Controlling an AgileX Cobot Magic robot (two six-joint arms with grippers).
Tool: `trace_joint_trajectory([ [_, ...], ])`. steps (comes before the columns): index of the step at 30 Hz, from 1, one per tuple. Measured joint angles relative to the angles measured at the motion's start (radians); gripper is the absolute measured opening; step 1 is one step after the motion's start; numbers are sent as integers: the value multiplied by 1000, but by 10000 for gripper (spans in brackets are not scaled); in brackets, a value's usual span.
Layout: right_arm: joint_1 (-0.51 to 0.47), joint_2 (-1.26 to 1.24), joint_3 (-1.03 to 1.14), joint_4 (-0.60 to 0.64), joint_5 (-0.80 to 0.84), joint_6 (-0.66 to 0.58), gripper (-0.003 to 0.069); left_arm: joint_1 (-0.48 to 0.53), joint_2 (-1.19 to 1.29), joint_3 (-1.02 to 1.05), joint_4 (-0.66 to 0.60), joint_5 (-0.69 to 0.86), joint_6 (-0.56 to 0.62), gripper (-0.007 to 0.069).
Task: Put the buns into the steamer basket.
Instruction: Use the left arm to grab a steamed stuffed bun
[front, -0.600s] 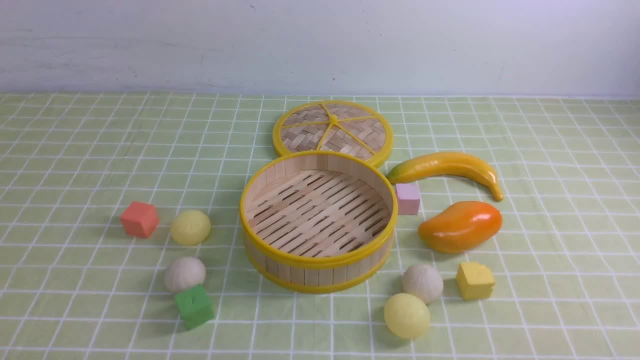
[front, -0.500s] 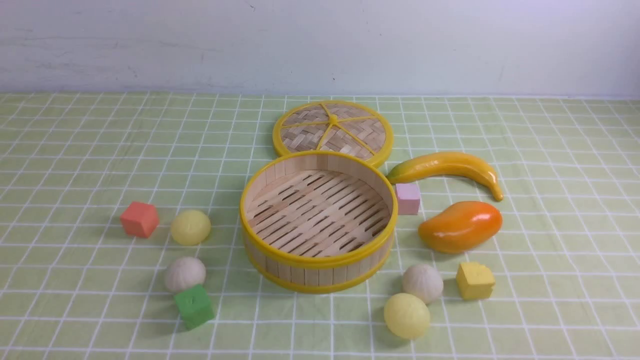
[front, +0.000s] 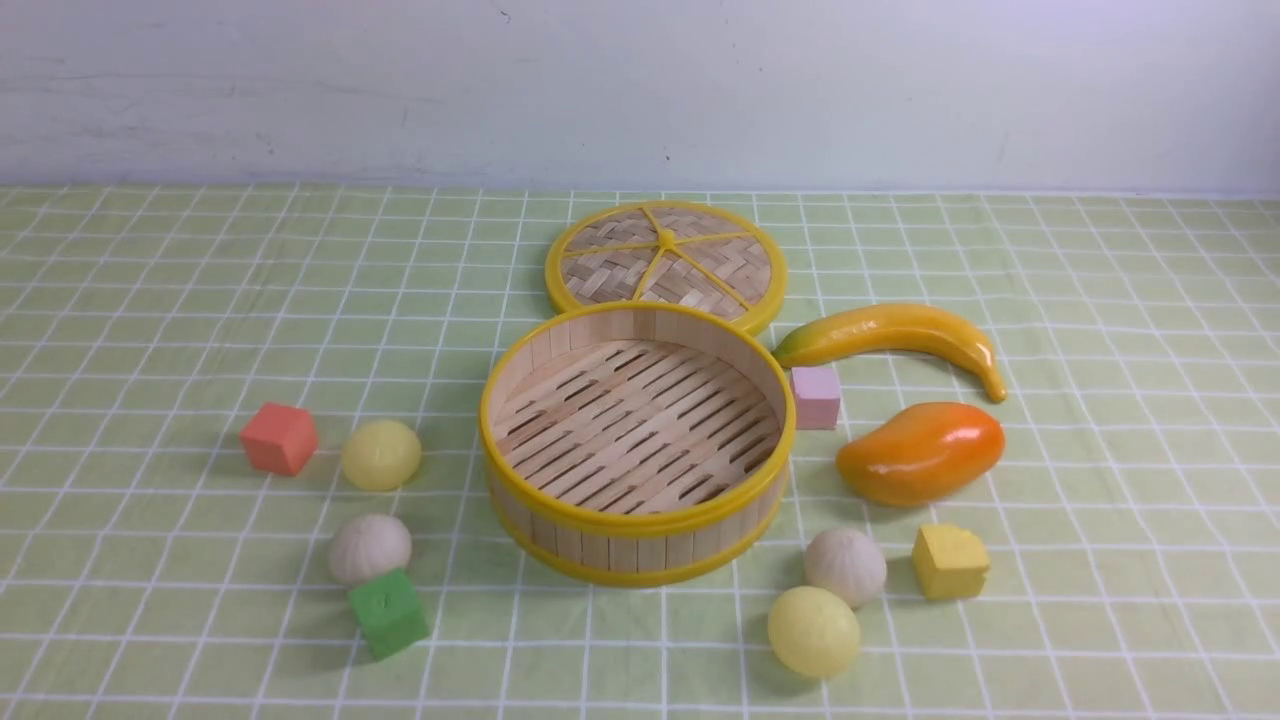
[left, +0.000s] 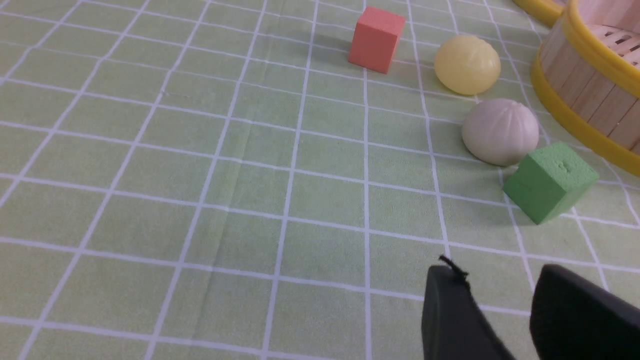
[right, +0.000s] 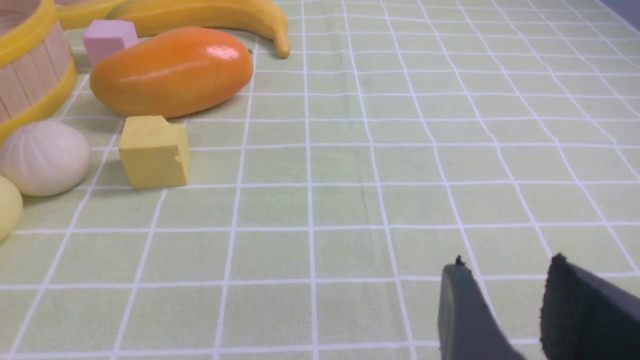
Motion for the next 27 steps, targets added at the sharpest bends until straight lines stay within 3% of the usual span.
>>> trace_joint_trajectory([
  [12,0,0,0,0,0,0,241,0,0,1,74,-26,3,238],
  [27,0,0,0,0,0,0,241,0,0,1,134,-235,7,238],
])
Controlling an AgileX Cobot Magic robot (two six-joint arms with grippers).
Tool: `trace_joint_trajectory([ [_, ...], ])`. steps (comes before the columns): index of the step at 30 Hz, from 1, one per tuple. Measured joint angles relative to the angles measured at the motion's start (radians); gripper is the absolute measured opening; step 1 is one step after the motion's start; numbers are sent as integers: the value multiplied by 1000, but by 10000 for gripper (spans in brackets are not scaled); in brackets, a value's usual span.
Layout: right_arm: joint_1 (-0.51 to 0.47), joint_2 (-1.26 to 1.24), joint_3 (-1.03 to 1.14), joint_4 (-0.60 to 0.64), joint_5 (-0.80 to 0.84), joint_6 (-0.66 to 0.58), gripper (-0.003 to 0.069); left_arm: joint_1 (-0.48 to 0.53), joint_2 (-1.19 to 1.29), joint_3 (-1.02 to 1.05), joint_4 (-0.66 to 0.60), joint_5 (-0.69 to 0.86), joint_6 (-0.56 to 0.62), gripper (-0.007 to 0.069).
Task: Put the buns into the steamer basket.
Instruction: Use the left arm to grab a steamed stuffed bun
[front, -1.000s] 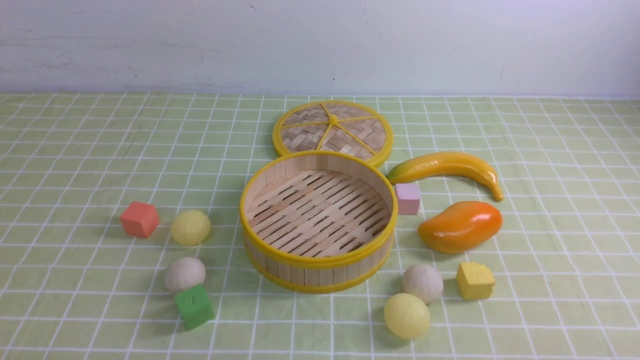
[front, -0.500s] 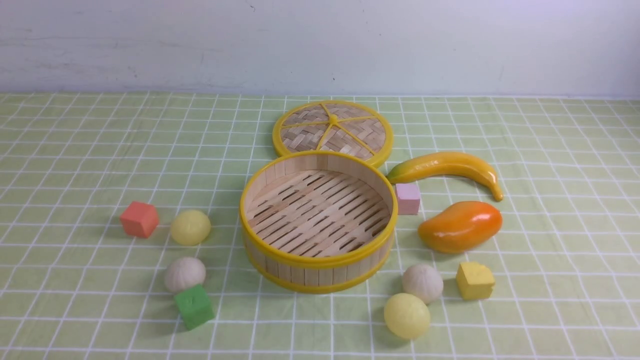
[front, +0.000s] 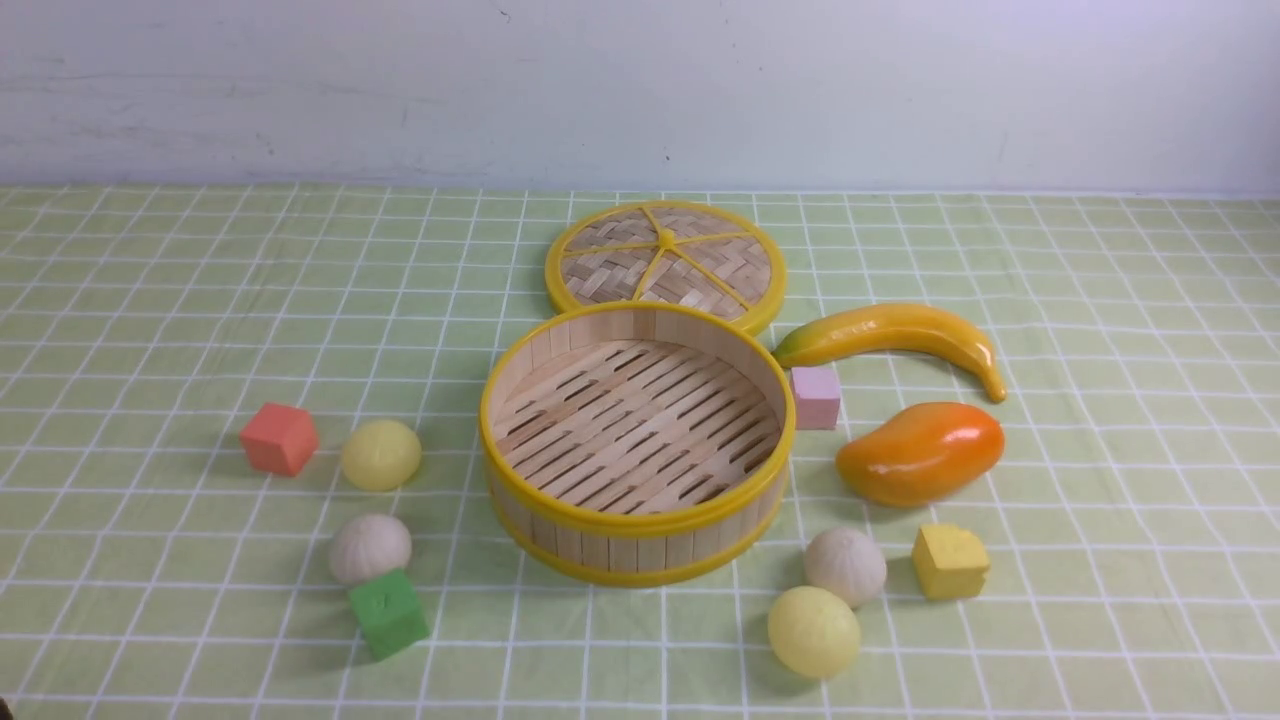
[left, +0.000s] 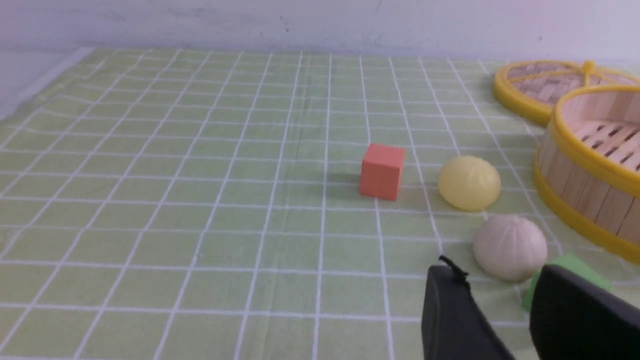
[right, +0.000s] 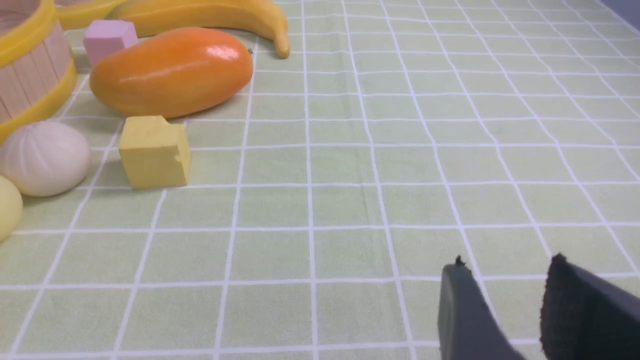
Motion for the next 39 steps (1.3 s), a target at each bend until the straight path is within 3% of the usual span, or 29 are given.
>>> trace_joint_trajectory([
  [8,0,0,0,0,0,0,241,0,0,0,-257,-271,-380,238],
  [11,0,0,0,-1,0,0,241,0,0,-8,-276,-337,-436,238],
  [17,0,0,0,-1,0,0,241,0,0,-144,-273,-292,-451,238],
  [21,0,0,0,-1,0,0,241,0,92,-352,-248,-185,-453,238],
  [26,0,0,0,-1,0,0,241,0,286,-611,-247,195,-454,238],
  [30,0,0,0,-1,0,0,241,0,429,-697,-221,472,-425,238],
  [34,0,0,0,-1,0,0,241,0,546,-701,-167,597,-358,238],
  [39,0,0,0,-1,0,0,241,0,689,-698,-209,612,-337,238],
])
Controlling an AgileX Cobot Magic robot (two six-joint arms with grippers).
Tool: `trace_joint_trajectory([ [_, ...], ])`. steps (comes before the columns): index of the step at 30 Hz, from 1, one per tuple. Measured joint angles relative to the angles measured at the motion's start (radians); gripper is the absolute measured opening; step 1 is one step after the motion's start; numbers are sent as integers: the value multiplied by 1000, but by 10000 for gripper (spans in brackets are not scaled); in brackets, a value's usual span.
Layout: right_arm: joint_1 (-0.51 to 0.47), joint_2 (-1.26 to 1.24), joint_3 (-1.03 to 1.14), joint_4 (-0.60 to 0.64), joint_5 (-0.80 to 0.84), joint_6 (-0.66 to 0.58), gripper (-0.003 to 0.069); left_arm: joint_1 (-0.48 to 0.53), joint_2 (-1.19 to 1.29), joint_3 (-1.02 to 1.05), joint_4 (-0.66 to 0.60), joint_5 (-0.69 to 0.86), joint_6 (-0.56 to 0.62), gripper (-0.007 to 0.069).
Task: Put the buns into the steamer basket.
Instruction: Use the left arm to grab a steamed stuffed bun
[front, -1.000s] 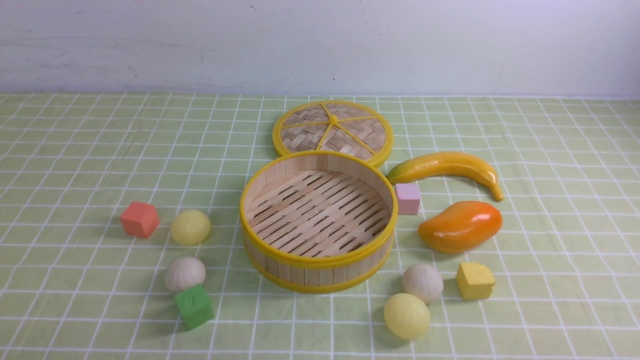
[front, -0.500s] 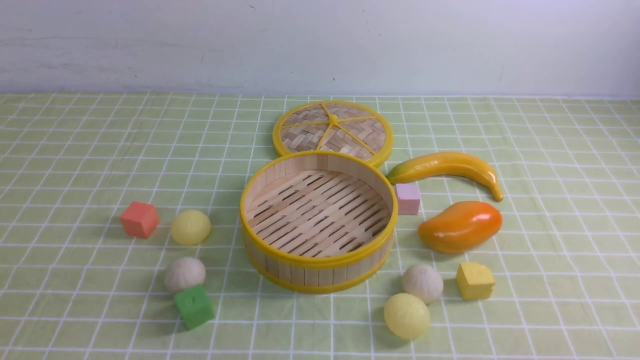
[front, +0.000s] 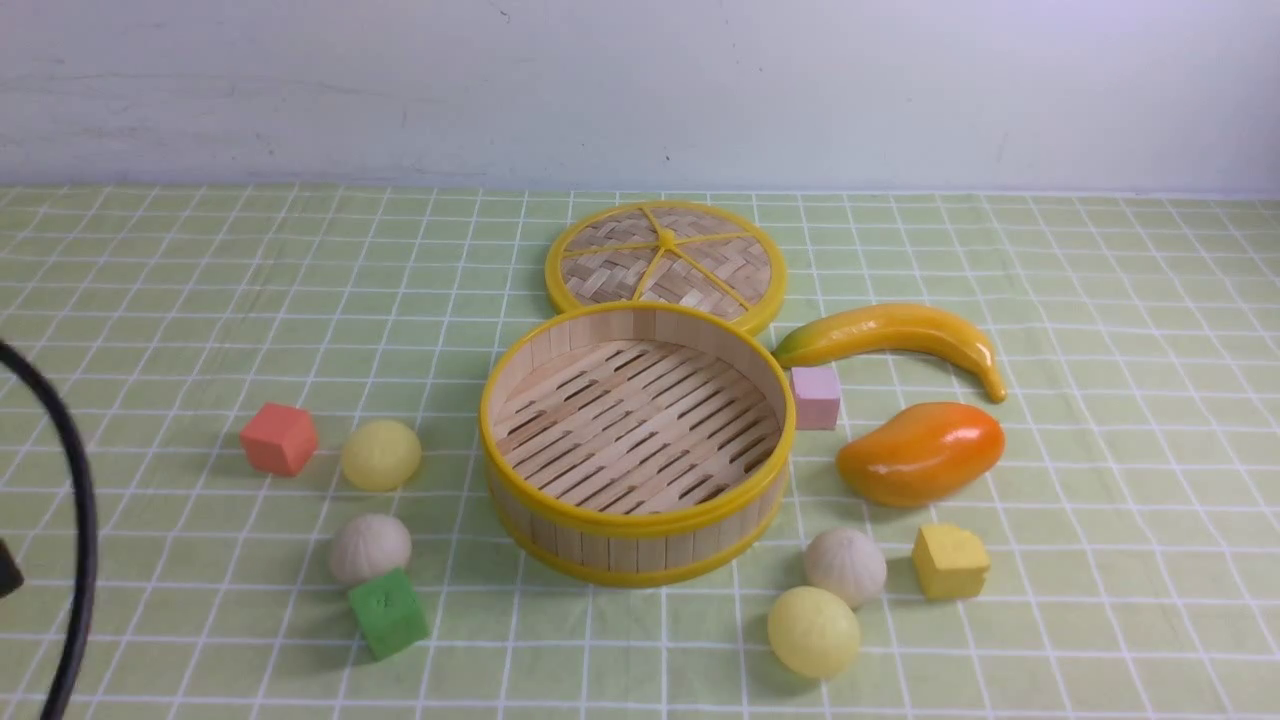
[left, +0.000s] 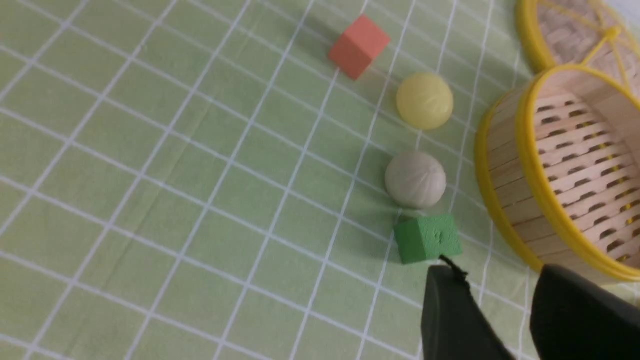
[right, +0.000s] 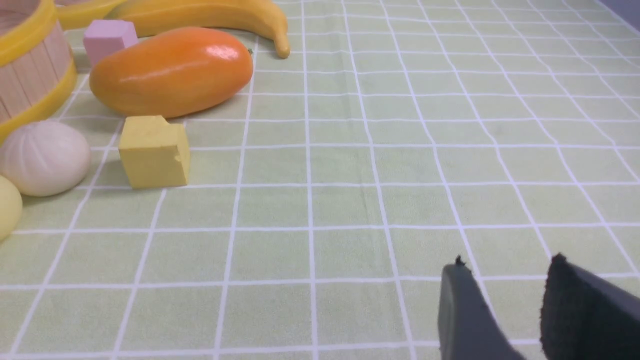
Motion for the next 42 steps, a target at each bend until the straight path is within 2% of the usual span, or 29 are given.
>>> trace_joint_trajectory([
  [3,0,0,0,0,0,0,241,0,64,-3,-54,4,43,238],
  [4,0,0,0,0,0,0,241,0,138,-19,-110,23,120,238],
  [5,0,0,0,0,0,0,241,0,147,-22,-116,26,129,238],
  [9,0,0,0,0,0,0,241,0,415,-135,-212,116,312,238],
  [14,0,0,0,0,0,0,241,0,664,-312,-249,220,372,238],
  [17,0,0,0,0,0,0,241,-17,795,-419,-248,258,376,238],
  [22,0,0,0,0,0,0,241,-104,944,-575,-211,256,353,238],
  [26,0,0,0,0,0,0,241,-188,1033,-675,-43,258,244,238],
  [27,0,0,0,0,0,0,241,-213,1064,-697,41,263,208,238],
  [30,0,0,0,0,0,0,241,-224,1100,-704,118,262,177,238],
  [42,0,0,0,0,0,0,241,-224,1177,-708,132,232,159,238],
])
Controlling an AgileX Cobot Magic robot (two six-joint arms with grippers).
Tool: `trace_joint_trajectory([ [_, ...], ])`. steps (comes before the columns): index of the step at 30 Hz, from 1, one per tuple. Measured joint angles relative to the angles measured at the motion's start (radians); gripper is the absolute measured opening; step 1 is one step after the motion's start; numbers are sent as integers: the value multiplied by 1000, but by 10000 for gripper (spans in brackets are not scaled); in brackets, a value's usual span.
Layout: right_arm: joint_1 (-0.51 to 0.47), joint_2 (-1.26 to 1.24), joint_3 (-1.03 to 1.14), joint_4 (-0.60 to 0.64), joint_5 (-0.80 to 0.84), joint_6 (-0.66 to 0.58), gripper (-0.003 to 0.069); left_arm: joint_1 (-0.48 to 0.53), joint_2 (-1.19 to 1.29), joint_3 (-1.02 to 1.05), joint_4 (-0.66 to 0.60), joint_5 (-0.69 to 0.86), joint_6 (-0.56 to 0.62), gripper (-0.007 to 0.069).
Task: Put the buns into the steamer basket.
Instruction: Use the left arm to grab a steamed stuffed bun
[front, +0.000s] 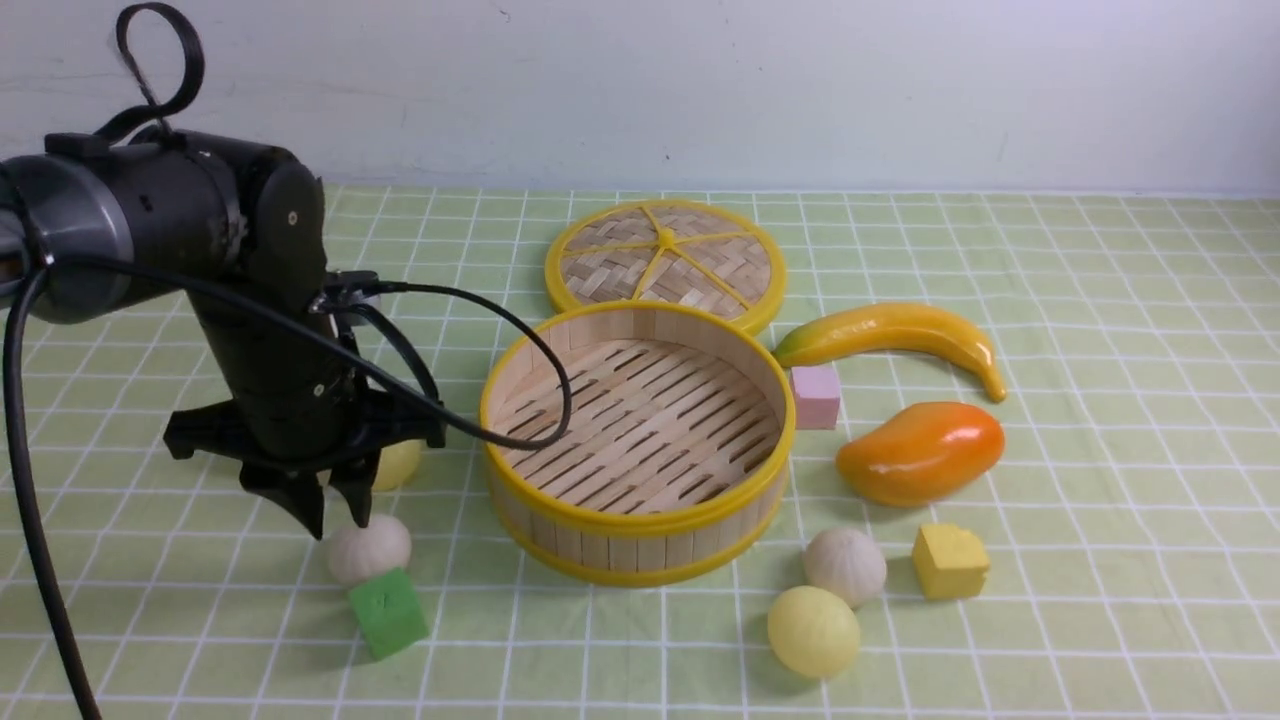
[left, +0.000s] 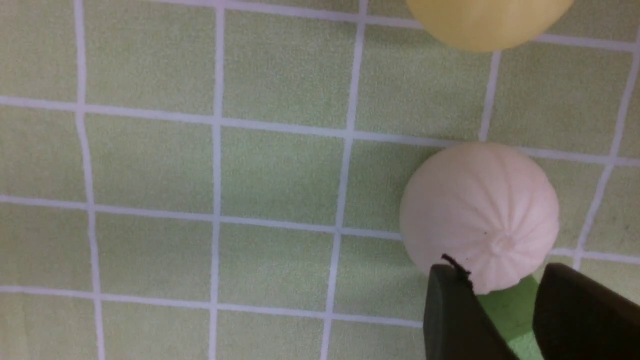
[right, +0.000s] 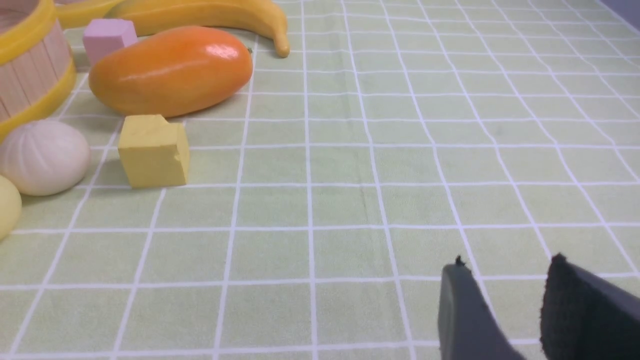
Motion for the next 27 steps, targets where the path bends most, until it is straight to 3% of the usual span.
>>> trace_joint_trajectory([
  [14,0,0,0,0,0,0,241,0,60,0,-1,-52,-2,233],
  [18,0,0,0,0,0,0,241,0,63,0,-1,-52,-2,180],
  [24,0,0,0,0,0,0,241,0,63,0,-1,-39,-2,-11],
  [27,0,0,0,0,0,0,241,0,63,0,-1,-30,-2,-13],
])
